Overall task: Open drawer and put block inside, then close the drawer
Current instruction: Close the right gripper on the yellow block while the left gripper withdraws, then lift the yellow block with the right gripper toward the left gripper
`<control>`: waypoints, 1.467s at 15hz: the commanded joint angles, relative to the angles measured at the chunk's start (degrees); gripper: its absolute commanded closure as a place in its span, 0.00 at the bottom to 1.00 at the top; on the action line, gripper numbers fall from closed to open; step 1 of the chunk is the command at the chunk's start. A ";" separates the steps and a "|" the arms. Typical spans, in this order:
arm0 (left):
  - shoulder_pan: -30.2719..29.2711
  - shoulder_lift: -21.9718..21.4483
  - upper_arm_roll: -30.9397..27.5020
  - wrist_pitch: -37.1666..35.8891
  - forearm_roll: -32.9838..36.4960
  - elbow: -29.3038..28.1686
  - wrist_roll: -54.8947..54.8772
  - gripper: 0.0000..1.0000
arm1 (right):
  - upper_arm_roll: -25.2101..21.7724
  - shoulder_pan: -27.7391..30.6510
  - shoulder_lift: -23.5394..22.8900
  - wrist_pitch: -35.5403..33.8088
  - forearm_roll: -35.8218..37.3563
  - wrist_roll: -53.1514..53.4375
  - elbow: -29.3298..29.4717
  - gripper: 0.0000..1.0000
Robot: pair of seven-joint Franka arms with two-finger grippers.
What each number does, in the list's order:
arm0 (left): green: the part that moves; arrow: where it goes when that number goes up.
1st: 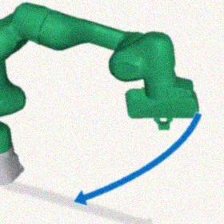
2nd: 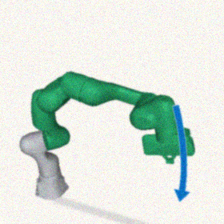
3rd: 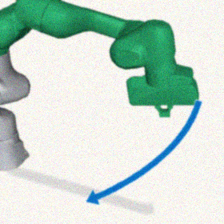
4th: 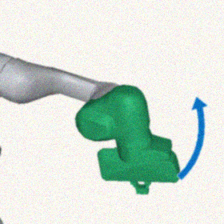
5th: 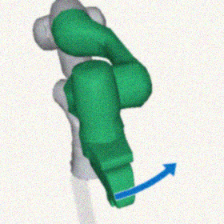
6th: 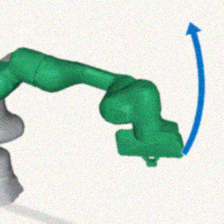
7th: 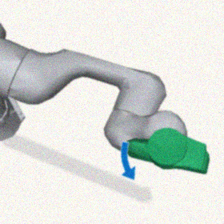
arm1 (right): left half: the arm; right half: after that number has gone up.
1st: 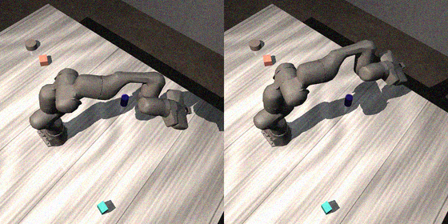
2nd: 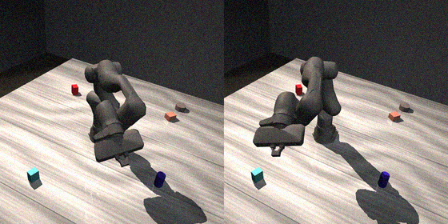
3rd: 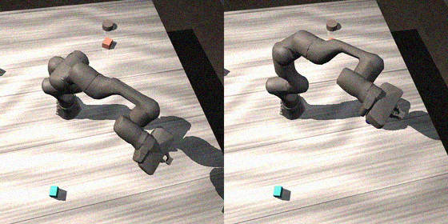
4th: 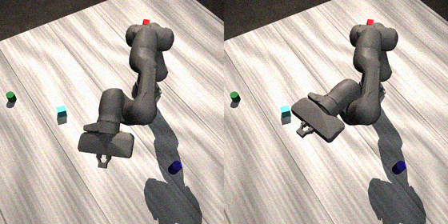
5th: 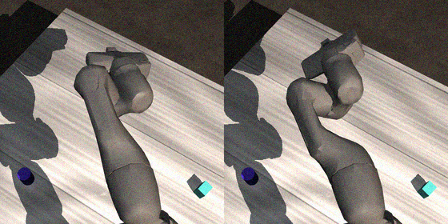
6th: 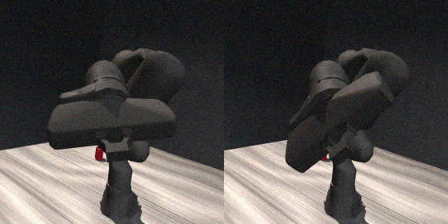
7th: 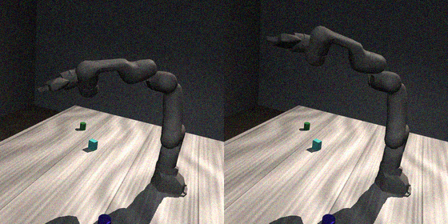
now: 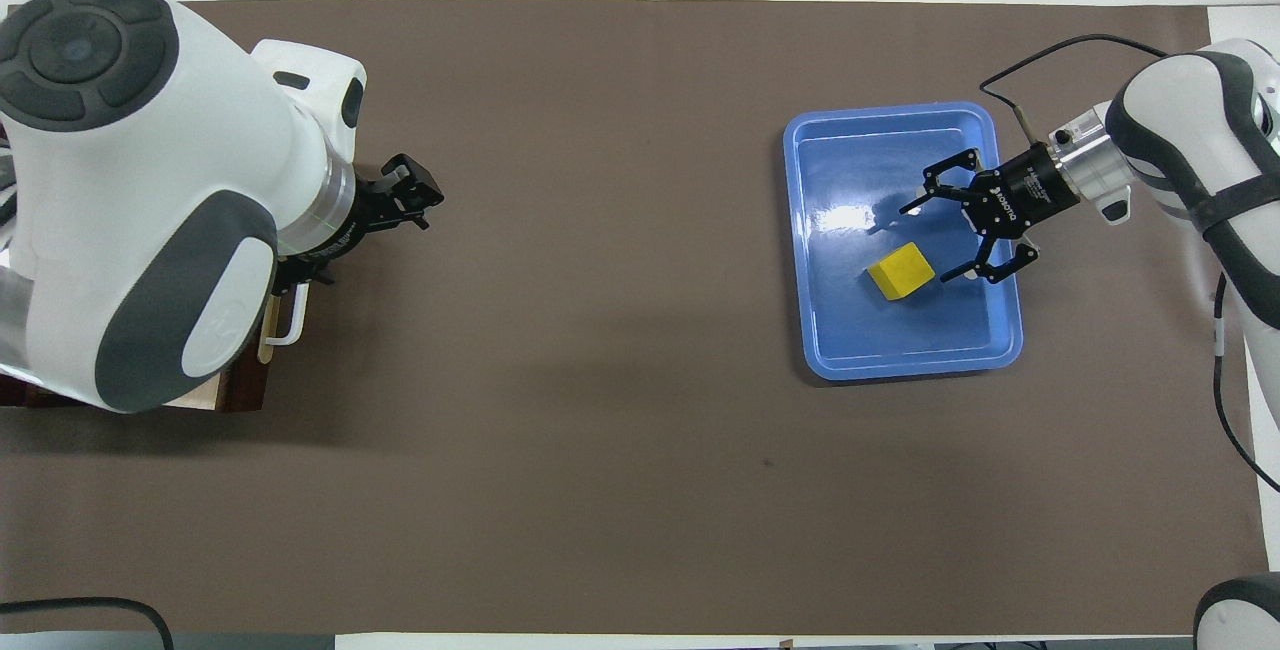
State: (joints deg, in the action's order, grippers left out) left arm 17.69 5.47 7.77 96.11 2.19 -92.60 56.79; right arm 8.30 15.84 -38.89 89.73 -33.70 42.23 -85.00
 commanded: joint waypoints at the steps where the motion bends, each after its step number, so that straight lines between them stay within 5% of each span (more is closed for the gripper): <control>1: 5.15 -1.77 -0.74 0.21 -1.40 -2.57 20.39 0.00 | -0.04 -0.98 -1.36 -0.70 -0.14 0.84 1.60 0.00; 6: 9.45 -3.27 -0.65 8.37 -1.49 -10.48 52.32 0.00 | -0.04 -0.46 -1.01 0.71 -0.14 0.67 -0.42 0.00; 15: 8.68 -2.74 -0.65 18.76 -1.40 -17.61 68.63 0.00 | 0.05 -0.54 -0.83 0.01 -0.14 0.14 -0.78 0.02; 18: 8.50 -1.69 -0.83 18.77 -1.31 -17.36 70.02 0.00 | -0.04 -0.72 -0.83 -0.08 -0.14 -0.83 -0.95 0.26; 21: 8.06 -0.72 -1.09 18.85 -0.79 -17.00 71.79 0.00 | 0.05 -0.89 -0.75 -0.61 -0.14 -0.83 -0.87 1.00; 22: 7.97 -0.72 -1.09 19.03 -0.78 -17.00 71.79 0.00 | 0.05 -0.98 -0.75 -0.52 -0.23 -0.83 -0.87 1.00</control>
State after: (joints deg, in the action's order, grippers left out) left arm 25.98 5.09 6.92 113.77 1.63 -108.60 127.63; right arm 7.96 14.57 -39.71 89.70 -33.70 42.18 -85.59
